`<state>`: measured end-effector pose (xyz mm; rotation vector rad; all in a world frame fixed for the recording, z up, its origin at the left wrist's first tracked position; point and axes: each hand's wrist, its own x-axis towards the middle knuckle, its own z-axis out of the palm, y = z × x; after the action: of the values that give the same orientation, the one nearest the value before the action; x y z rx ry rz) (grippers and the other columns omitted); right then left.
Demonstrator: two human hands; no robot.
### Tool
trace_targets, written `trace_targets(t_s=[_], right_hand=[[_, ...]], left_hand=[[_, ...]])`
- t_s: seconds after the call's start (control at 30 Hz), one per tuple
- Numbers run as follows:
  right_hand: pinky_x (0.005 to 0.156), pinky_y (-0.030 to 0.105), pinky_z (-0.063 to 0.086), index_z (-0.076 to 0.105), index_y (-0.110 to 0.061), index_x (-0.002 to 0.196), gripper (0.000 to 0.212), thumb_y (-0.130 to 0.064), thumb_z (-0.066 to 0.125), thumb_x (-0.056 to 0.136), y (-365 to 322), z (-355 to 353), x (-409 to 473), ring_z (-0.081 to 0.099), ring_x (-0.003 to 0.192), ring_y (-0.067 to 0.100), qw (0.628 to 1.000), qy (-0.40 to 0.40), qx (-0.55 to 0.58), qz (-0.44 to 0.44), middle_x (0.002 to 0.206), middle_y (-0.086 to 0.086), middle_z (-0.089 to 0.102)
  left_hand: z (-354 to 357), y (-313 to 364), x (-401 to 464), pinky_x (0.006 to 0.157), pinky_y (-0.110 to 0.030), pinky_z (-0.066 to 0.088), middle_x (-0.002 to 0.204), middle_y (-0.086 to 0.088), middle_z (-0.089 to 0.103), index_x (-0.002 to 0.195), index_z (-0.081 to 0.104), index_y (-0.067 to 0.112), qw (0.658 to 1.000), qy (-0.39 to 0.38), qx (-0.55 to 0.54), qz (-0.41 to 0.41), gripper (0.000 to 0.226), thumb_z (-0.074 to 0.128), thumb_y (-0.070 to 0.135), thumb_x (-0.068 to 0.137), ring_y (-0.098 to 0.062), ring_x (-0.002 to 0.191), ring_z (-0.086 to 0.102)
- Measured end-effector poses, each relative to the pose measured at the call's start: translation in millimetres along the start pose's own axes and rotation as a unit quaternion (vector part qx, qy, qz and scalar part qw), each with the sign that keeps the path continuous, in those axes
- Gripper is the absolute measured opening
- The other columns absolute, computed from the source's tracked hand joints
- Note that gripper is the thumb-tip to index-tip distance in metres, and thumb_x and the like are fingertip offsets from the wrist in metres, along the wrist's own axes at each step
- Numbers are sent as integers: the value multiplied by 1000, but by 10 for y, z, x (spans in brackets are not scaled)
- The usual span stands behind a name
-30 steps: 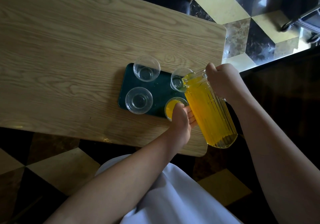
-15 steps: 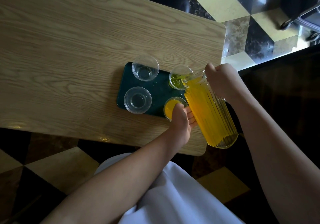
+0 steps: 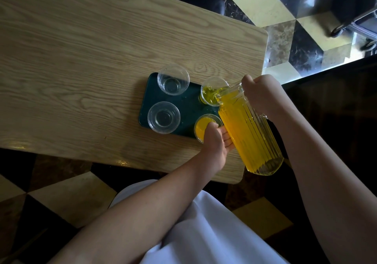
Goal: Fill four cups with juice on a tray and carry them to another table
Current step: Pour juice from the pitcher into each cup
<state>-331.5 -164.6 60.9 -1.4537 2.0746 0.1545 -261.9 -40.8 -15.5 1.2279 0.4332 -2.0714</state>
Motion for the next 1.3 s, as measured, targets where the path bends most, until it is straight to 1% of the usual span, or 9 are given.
trace_targets(t_s=[0.13, 0.2, 0.27, 0.5, 0.67, 0.8, 1.0, 1.13, 1.3], right_hand=[[59, 31, 41, 62, 10, 88, 46, -29, 40, 96, 12, -14, 0, 50, 63, 31, 1000, -7, -1, -12, 72, 18, 55], [55, 27, 37, 53, -3, 70, 44, -32, 39, 100, 38, -21, -23, 44, 56, 26, 999, -16, -9, -37, 65, 10, 49], [54, 23, 34, 44, -14, 64, 44, -36, 39, 101, 60, -25, -38, 40, 53, 19, 998, -20, -13, -49, 62, 5, 44], [54, 22, 34, 45, -13, 68, 42, -37, 38, 102, 81, -23, -47, 39, 53, 16, 998, -27, -10, -48, 62, 3, 43], [54, 23, 35, 43, -16, 63, 43, -37, 40, 101, 85, -35, -66, 40, 52, 18, 999, -29, -6, -41, 62, 4, 44], [53, 23, 34, 44, -15, 65, 43, -37, 39, 101, 71, -49, -87, 39, 52, 16, 999, -30, -10, -35, 62, 3, 43], [53, 23, 34, 54, -5, 85, 37, -35, 40, 101, 19, -64, -115, 41, 53, 19, 999, -37, -20, -28, 65, 7, 45], [59, 30, 41, 60, 12, 95, 45, -27, 39, 98, -9, -60, -70, 50, 59, 31, 999, -32, -13, 7, 73, 18, 54], [52, 25, 37, 53, -8, 76, 38, -32, 39, 101, -11, -84, -118, 43, 51, 21, 999, -49, -12, -13, 62, 7, 47]], left_hand=[[-9, -5, 4, 112, -48, 38, 130, -21, 63, 135, 54, 3, 1000, 0, -8, -1, 59, 19, 34, 101, -31, 121, 58], [-12, -10, 1, 111, -47, 39, 129, -21, 64, 136, 54, 3, 1000, -3, -11, 0, 58, 19, 34, 100, -31, 120, 58], [-13, -19, 3, 110, -46, 40, 129, -21, 64, 135, 54, 3, 1000, -4, -12, 1, 58, 19, 34, 100, -32, 121, 59], [0, -61, -10, 110, -47, 40, 128, -21, 64, 133, 56, 3, 1000, -9, -15, -3, 58, 19, 33, 100, -32, 121, 59], [18, -68, -68, 107, -45, 42, 113, -17, 68, 115, 58, 8, 1000, -14, -7, -3, 46, 21, 28, 98, -32, 118, 59], [2, -55, -92, 109, -46, 41, 128, -21, 64, 127, 55, 5, 1000, -15, -4, -4, 52, 20, 29, 98, -32, 122, 58], [-15, -56, -79, 114, -49, 36, 133, -23, 60, 139, 50, 1, 1000, -17, -5, -11, 57, 21, 30, 98, -34, 126, 55], [-3, -47, -74, 115, -51, 34, 134, -24, 59, 139, 49, 0, 1000, -12, 1, -9, 58, 22, 28, 97, -36, 127, 53], [21, -52, -103, 114, -50, 35, 133, -24, 60, 131, 52, 3, 1000, -13, 10, -12, 51, 22, 27, 98, -36, 126, 54]])
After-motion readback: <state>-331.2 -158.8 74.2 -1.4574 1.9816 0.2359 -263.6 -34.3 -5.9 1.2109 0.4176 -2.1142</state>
